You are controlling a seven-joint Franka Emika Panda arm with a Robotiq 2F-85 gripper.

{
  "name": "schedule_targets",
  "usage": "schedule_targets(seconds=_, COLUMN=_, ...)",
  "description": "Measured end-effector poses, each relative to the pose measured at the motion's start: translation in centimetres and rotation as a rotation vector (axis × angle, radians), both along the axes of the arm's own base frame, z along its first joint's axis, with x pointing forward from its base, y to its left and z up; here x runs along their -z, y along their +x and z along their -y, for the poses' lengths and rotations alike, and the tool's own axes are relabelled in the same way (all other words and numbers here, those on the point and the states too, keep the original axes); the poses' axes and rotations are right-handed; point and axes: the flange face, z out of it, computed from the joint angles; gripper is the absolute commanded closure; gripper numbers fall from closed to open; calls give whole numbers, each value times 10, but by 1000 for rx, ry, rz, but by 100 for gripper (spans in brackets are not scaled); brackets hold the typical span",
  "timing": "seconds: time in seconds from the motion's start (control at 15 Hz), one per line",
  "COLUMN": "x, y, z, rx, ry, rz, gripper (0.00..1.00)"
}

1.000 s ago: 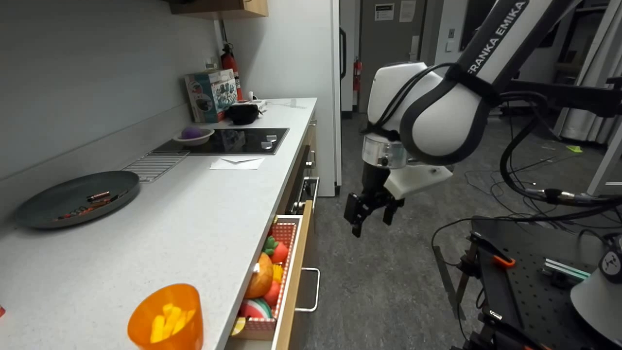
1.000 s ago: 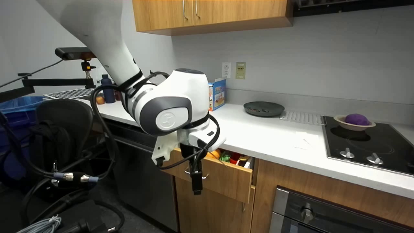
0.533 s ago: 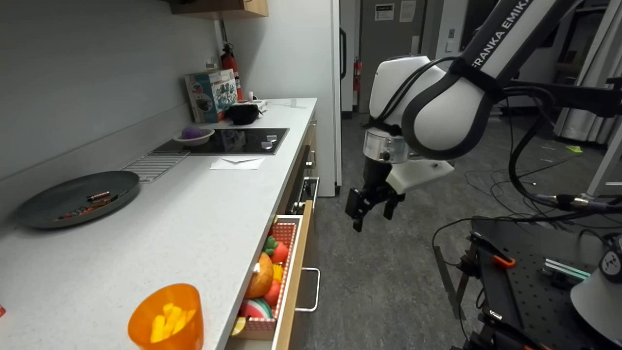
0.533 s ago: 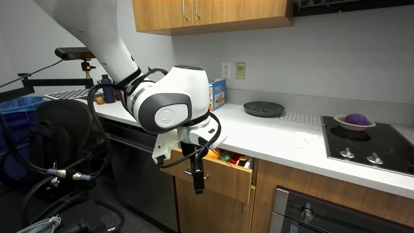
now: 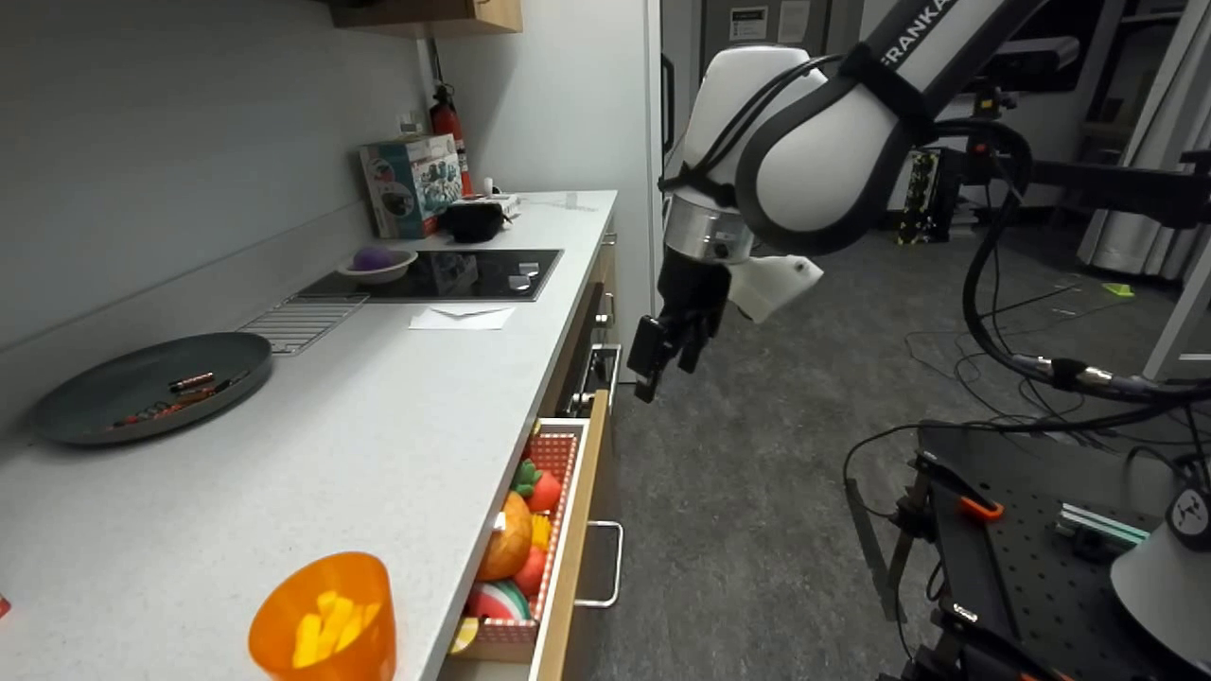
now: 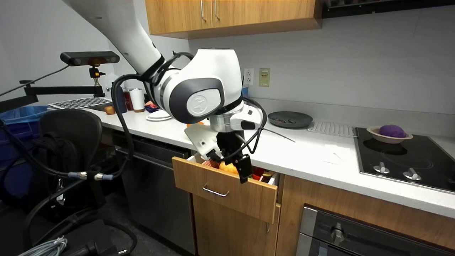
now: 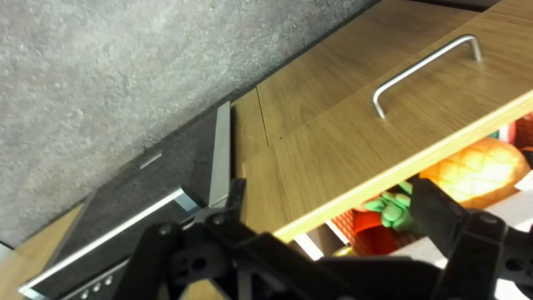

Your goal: Open the top drawer of the bottom cabinet.

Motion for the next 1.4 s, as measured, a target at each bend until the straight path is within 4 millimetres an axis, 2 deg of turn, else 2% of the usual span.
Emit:
schedule_targets(seconds=0.33, x=-18, y=28, z=-42, rx=-264, ry=-21, rz=65, gripper=0)
schedule_targets(seconds=0.67, x=-10, y=45, z=-79, rx=-414, ry=-13, rz=76, gripper=0)
schedule_targets(seconds=1.13, x=-3, y=48, z=-82, rx=-441, ry=-30, rz=63, gripper=0)
schedule_targets(seconds=1.4, x=9, y=50, z=-97, rx=-537, ry=-96, rz=35, gripper=0)
